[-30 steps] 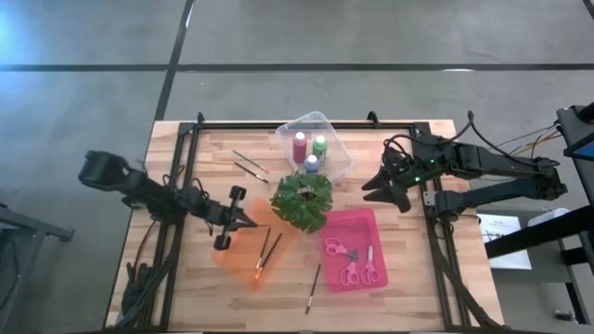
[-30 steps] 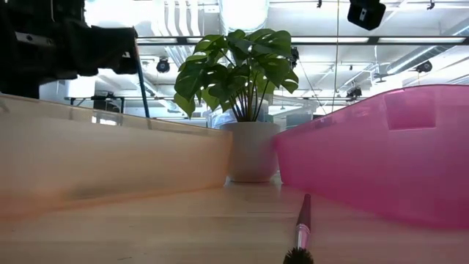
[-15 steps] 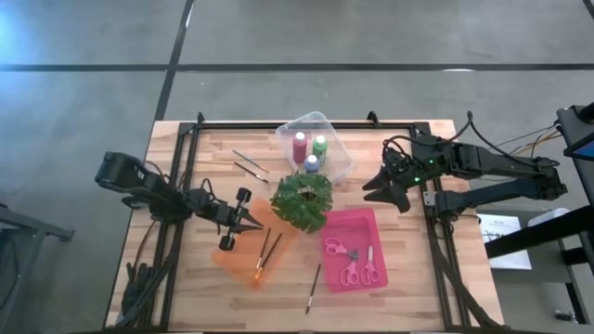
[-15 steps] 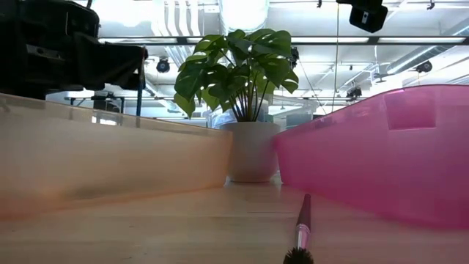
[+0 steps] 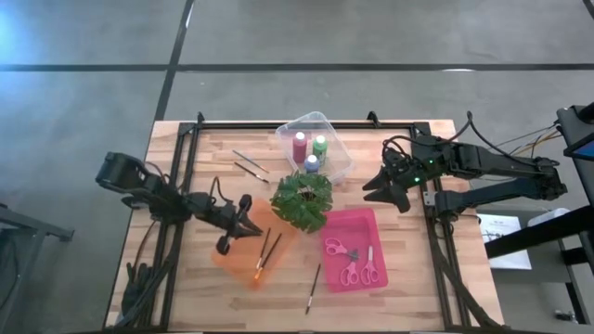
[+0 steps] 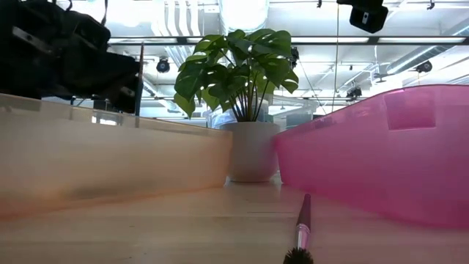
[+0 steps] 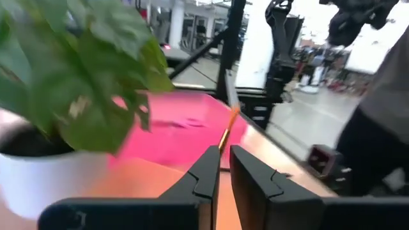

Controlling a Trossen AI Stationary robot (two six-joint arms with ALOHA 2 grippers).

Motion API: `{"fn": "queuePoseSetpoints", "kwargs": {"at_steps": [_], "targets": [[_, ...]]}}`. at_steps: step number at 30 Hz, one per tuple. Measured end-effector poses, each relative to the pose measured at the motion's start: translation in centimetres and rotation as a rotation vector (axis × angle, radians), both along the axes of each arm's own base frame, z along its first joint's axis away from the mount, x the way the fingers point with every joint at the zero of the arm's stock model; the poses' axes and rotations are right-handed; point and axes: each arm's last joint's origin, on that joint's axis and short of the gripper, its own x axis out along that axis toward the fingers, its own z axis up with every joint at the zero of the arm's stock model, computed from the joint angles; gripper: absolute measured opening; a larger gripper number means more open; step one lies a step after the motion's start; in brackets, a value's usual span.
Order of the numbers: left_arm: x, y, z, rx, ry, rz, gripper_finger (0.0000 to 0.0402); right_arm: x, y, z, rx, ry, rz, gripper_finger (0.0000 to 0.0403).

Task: Pick & Place Paint Supplies
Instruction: Put the bottom blue paint brush into the orange bin, then put the blue paint brush into the orange bin

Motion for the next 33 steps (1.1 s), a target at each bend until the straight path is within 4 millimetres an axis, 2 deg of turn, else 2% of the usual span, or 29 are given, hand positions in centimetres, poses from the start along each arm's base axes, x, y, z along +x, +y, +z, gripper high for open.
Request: {"fn": "queuePoseSetpoints", "kwargs": {"at_steps": [4,12,16,19,23,27,30,33], "targets": [[-0.2,-0.6,-0.2,-0.091,0.060,-0.032,0.0047,0.0,0.0,0.0,-0.010,-0.002,0.005,0.0212],[-0.6,-1.9,-0.2,-0.106,0.072,-0.104,0.0047,0.0,0.0,0.0,-0.020,-0.003,0.010,0.0212],[-0.5,-2.4,0.2,-0.116,0.036,-0.119,0.0047,0.0,0.0,0.0,-0.024,-0.004,0.011,0.0212],[-0.4,-2.6,1.1,-0.137,-0.036,-0.068,0.0047,0.0,0.0,0.0,-0.035,-0.007,0.013,0.0212],[0.1,-2.6,3.2,-0.120,-0.193,0.115,0.0047,0.0,-0.1,0.0,-0.062,-0.011,0.004,0.0212],[1.1,-2.1,5.9,-0.127,-0.317,0.382,0.0047,0.0,-0.1,0.0,-0.085,-0.016,0.010,0.0212],[1.6,-1.0,8.1,-0.130,-0.385,0.666,0.0047,0.0,-0.1,-0.1,-0.091,-0.016,0.011,0.0212],[1.5,1.0,10.4,-0.170,-0.442,0.894,0.0047,0.0,-0.1,-0.1,-0.104,-0.019,0.014,0.0212]]}}
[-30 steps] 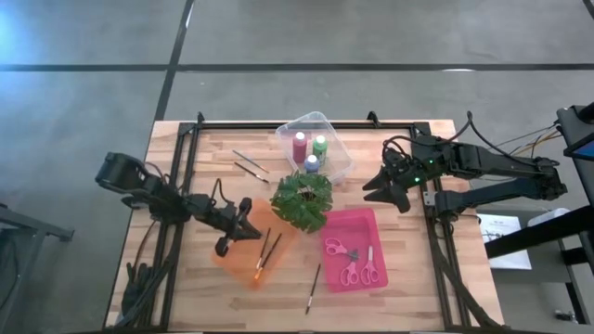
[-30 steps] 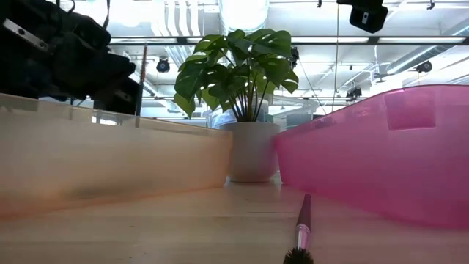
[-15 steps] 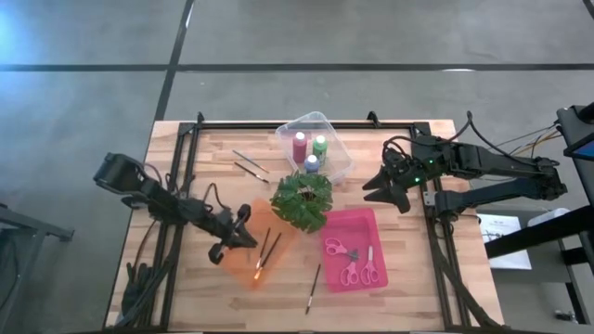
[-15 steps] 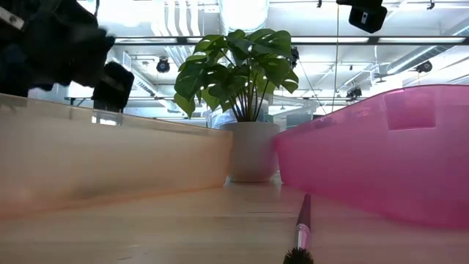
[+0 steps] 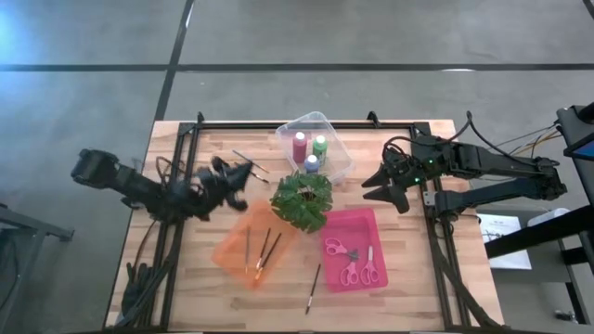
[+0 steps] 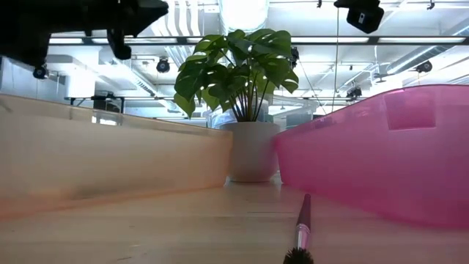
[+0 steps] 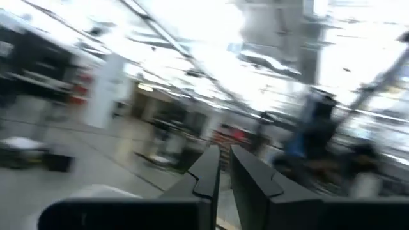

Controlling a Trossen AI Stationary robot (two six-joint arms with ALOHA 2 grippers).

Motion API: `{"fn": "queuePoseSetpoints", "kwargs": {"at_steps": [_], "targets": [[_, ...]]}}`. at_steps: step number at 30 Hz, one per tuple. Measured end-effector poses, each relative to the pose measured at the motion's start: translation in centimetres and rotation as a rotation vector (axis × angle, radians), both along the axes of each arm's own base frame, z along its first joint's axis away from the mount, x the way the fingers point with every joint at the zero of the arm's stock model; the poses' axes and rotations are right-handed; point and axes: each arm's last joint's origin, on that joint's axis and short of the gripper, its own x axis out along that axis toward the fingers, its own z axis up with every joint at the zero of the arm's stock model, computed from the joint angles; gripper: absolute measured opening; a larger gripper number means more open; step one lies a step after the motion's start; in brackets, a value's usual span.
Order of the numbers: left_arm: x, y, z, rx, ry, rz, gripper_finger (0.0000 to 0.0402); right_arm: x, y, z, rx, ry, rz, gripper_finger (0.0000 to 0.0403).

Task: Pick & Place Paint Supplies
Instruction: Put the blue paint brush into the orange bin

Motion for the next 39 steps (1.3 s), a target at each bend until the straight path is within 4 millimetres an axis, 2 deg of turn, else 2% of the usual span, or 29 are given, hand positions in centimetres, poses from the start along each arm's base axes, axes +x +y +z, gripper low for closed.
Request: {"fn": "queuePoseSetpoints", "kwargs": {"at_steps": [4,6,8,12,14,17,21,27,32,36,39], "targets": [[-0.1,3.0,2.1,0.026,0.081,0.088,0.0047,0.0,0.0,0.0,-0.019,-0.004,0.008,0.0212],[0.4,4.5,3.1,0.032,0.263,0.059,0.0047,0.0,0.0,0.0,-0.032,-0.007,0.011,0.0212],[0.4,6.3,4.1,-0.020,0.539,0.029,0.0047,0.0,0.0,0.0,-0.043,-0.007,0.005,0.0212],[-1.3,10.4,6.0,-0.194,1.023,0.054,0.0047,0.0,-0.1,0.0,-0.064,-0.012,0.010,0.0212],[-1.8,12.1,6.9,-0.158,1.154,-0.002,0.0047,0.1,-0.1,-0.1,-0.074,-0.011,0.013,0.0212],[-1.6,13.8,7.0,0.003,1.280,-0.179,0.0047,0.2,-0.1,-0.2,-0.091,-0.007,0.010,0.0212],[-0.4,15.3,5.0,0.298,1.442,-0.366,0.0047,0.3,-0.2,-0.2,-0.097,-0.004,-0.002,0.0212],[2.1,17.4,0.3,0.335,1.623,-0.523,0.0047,0.3,-0.2,-0.3,-0.078,0.001,-0.011,0.0212],[3.8,18.5,-3.6,0.324,1.702,-0.627,0.0047,0.3,-0.2,-0.3,-0.058,0.005,-0.022,0.0212],[4.7,19.1,-6.1,0.347,1.750,-0.697,0.0047,0.3,-0.2,-0.3,-0.046,0.007,-0.028,0.0212],[5.3,19.5,-7.1,0.366,1.745,-0.693,0.0047,0.3,-0.2,-0.3,-0.043,0.009,-0.029,0.0212]]}}
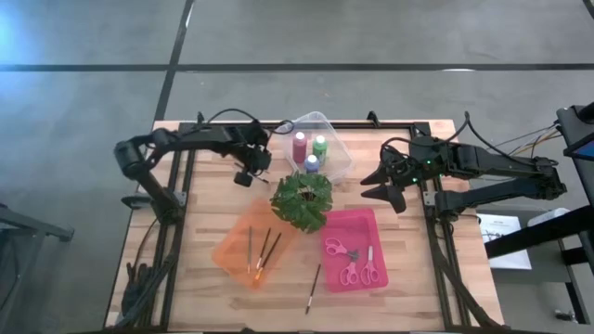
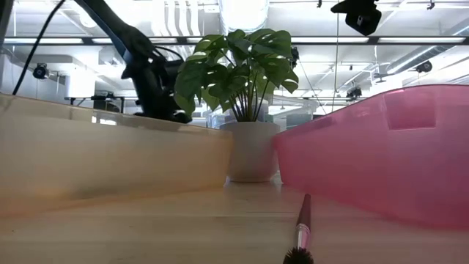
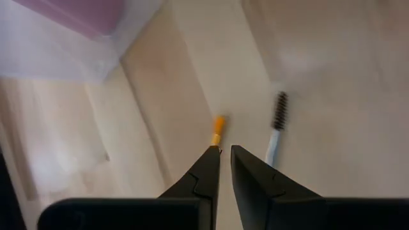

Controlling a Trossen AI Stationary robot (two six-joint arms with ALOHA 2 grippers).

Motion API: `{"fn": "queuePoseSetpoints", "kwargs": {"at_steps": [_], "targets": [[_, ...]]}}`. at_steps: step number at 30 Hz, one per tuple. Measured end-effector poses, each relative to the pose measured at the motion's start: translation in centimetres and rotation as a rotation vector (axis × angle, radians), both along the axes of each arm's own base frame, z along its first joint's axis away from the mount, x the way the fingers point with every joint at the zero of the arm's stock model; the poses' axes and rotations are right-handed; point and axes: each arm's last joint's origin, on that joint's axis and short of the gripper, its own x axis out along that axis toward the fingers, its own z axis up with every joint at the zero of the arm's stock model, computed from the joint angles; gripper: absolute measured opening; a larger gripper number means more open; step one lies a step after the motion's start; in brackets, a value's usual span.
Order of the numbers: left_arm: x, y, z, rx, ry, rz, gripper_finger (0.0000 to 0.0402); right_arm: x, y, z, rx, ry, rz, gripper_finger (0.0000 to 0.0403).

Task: Pick & Place Paint Supplies
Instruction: Put the blue paint brush into the orange bin

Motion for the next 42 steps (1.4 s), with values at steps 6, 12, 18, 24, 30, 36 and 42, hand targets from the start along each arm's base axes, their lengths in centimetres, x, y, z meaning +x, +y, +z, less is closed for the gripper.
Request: {"fn": "queuePoseSetpoints", "kwargs": {"at_steps": [6,12,18,24,30,36,42], "targets": [[0.7,0.6,-0.8,0.032,-0.036,-0.014,0.0047,0.0,0.0,0.0,0.023,0.006,-0.011,0.0212],[0.9,0.8,-2.3,0.017,0.006,-0.047,0.0047,0.0,0.0,-0.1,0.025,0.012,-0.010,0.0212],[1.3,1.1,-3.0,0.029,-0.004,-0.054,0.0047,-0.1,0.0,-0.1,0.041,0.020,-0.019,0.0212],[1.2,1.5,-3.0,0.034,-0.020,-0.043,0.0047,-0.1,0.0,-0.2,0.048,0.027,-0.023,0.0212],[0.5,1.6,-3.5,-0.002,-0.019,-0.025,0.0047,-0.1,0.0,-0.2,0.048,0.031,-0.022,0.0212],[-0.3,1.0,-4.3,-0.059,-0.014,0.010,0.0047,-0.1,0.0,-0.2,0.052,0.032,-0.025,0.0212],[-0.6,0.6,-4.3,-0.148,-0.020,0.069,0.0012,-0.1,0.0,-0.2,0.064,0.033,-0.032,0.0212]]}}
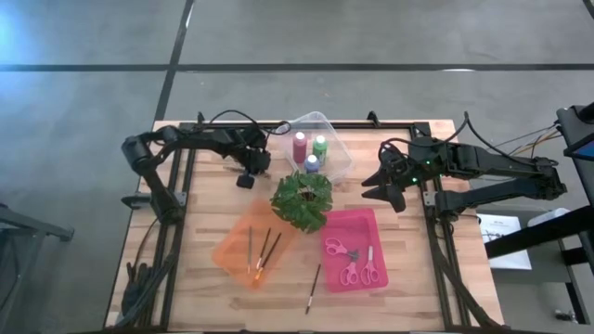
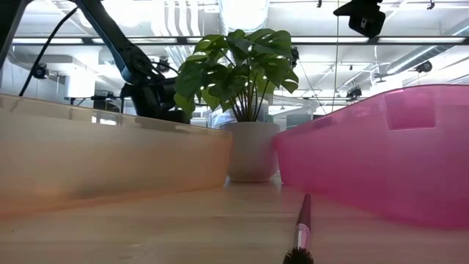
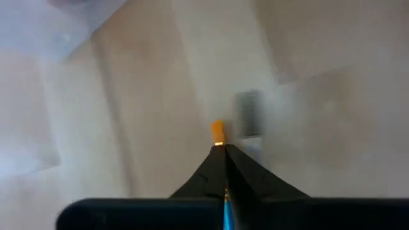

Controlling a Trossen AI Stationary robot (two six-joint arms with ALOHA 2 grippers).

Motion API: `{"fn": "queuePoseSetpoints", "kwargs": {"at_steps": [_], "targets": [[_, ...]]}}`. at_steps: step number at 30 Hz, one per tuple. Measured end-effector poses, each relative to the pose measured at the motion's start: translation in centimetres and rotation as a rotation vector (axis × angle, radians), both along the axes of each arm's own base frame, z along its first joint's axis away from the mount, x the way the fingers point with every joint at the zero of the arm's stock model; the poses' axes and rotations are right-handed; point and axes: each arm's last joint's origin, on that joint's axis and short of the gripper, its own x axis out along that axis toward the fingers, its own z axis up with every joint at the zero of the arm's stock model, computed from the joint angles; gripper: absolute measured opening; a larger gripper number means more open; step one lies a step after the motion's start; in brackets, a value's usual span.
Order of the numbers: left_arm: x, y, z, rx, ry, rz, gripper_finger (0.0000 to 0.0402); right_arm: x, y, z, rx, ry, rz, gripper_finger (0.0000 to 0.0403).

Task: Pick & Place Paint Supplies
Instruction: Put the blue paint brush into the orange bin

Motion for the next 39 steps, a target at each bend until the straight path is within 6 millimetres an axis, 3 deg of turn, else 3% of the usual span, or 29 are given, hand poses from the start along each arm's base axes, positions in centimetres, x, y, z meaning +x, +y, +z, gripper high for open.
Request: {"fn": "queuePoseSetpoints", "kwargs": {"at_steps": [5,12,18,23,27,33,39], "targets": [[0.0,-0.3,1.4,0.005,-0.070,0.023,0.0003,0.0,0.0,0.0,0.006,0.001,-0.003,0.0212],[-0.1,-0.2,5.4,0.060,-0.240,0.116,0.0002,0.0,0.7,0.0,0.005,-0.001,0.034,0.0212],[-0.9,-1.4,10.3,0.032,-0.445,0.161,0.0001,0.0,1.1,0.0,-0.004,-0.001,0.058,0.0212],[-2.6,-3.3,14.7,-0.034,-0.636,0.101,0.0001,0.0,1.3,0.0,-0.019,-0.004,0.072,0.0212],[-3.5,-6.6,17.6,-0.134,-0.756,-0.026,0.0000,0.0,1.3,0.0,-0.027,-0.007,0.077,0.0212],[-3.4,-13.3,20.5,-0.337,-0.875,-0.324,0.0000,0.0,1.3,0.0,-0.031,-0.011,0.079,0.0212],[-1.9,-20.3,21.0,-0.273,-0.876,-0.428,0.0000,0.0,1.3,0.0,-0.018,-0.004,0.091,0.0212]]}}
